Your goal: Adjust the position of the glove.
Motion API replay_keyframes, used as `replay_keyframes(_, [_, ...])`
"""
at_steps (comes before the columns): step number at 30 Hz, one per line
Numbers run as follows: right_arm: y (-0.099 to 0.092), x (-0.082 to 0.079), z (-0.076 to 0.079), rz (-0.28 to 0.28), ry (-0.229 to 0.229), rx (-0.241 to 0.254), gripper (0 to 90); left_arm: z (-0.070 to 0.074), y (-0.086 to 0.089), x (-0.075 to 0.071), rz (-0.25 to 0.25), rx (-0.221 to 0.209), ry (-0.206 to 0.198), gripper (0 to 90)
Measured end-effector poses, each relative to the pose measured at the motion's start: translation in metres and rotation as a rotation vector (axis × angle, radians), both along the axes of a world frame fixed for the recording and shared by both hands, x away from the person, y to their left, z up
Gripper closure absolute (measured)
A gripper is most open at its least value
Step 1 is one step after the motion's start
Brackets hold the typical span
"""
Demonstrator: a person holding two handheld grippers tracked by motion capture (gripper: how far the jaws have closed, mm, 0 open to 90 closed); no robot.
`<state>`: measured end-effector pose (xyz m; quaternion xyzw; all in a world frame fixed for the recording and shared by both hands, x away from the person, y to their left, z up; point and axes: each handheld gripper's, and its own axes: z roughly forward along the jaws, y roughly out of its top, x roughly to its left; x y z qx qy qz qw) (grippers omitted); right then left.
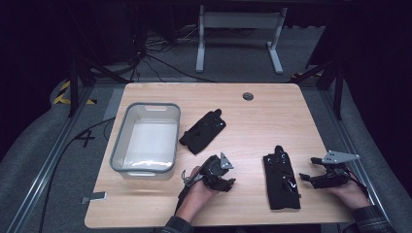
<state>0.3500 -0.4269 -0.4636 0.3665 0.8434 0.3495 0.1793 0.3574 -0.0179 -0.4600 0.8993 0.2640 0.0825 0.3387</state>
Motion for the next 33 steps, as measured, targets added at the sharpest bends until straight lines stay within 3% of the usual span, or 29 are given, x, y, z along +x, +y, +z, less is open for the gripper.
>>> replay_keyframes(3, [0.000,0.000,-0.001,0.001,0.002,0.014,15.8,0.004,0.000,0.003,0.015,0.007,0.011,62.2])
replay_keyframes(9, [-0.001,0.001,-0.003,0.000,0.005,0.026,14.3,0.015,0.000,0.013,0.049,0.010,0.025,89.5])
replay_keyframes(14, [-0.001,0.001,-0.003,0.001,0.005,0.027,14.0,0.020,0.001,0.023,0.087,0.019,0.029,89.8])
replay_keyframes(16, [-0.001,0.001,-0.003,0.001,0.005,0.027,14.0,0.026,0.001,0.030,0.109,0.028,0.004,89.8])
replay_keyframes(20, [-0.001,0.001,-0.003,0.003,0.006,0.027,14.0,0.031,0.000,0.039,0.132,0.025,-0.008,89.8])
replay_keyframes(26, [-0.001,0.001,-0.003,0.010,0.006,0.027,14.0,0.039,0.002,0.065,0.204,0.011,-0.027,89.7])
replay_keyframes(27, [-0.001,0.001,-0.003,0.011,0.006,0.027,14.0,0.040,0.001,0.070,0.218,0.014,-0.041,89.7])
replay_keyframes(33, [-0.001,0.001,-0.003,0.017,0.006,0.026,14.1,0.035,-0.003,0.090,0.249,0.029,-0.041,89.8])
